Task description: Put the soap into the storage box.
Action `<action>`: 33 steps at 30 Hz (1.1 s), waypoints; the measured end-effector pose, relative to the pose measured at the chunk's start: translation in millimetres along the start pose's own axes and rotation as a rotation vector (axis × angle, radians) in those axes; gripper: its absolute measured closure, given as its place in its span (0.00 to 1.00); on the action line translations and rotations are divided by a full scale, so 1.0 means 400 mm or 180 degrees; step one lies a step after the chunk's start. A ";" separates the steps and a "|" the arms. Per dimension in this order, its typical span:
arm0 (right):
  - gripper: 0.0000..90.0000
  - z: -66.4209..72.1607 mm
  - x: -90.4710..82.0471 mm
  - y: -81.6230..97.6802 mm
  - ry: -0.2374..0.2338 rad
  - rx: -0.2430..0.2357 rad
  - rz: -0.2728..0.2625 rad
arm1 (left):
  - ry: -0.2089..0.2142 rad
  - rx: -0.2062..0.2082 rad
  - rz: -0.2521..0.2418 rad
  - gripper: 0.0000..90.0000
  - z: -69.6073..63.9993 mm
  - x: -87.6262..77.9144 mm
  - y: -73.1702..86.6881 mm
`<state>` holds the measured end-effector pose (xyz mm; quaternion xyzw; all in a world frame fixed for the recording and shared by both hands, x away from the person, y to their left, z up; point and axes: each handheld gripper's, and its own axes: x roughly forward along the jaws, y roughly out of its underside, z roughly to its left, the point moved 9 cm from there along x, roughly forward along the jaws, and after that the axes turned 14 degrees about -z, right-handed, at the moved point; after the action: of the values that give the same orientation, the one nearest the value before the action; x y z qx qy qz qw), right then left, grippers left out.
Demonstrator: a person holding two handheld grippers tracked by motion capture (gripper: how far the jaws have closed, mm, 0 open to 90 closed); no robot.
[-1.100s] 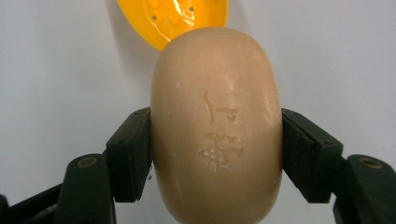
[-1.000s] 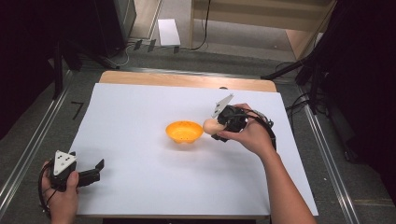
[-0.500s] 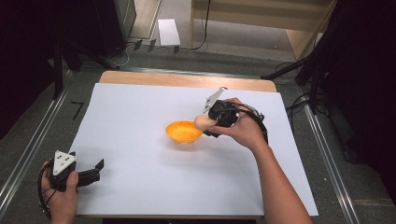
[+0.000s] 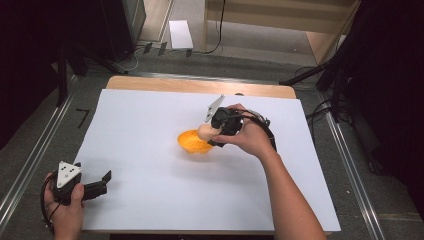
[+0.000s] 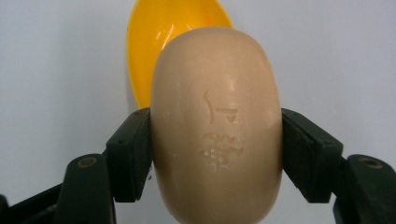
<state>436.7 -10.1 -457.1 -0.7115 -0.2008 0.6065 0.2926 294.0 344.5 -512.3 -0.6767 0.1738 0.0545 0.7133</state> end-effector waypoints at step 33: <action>0.36 0.018 0.093 -0.054 -0.0338 -0.0132 0.0132 | 0.0025 -0.0001 -0.0003 0.00 0.000 0.000 0.000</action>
<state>437.9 31.1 -471.1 -0.6882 -0.2138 0.6451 0.2540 293.8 344.3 -512.2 -0.6771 0.1762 0.0515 0.7126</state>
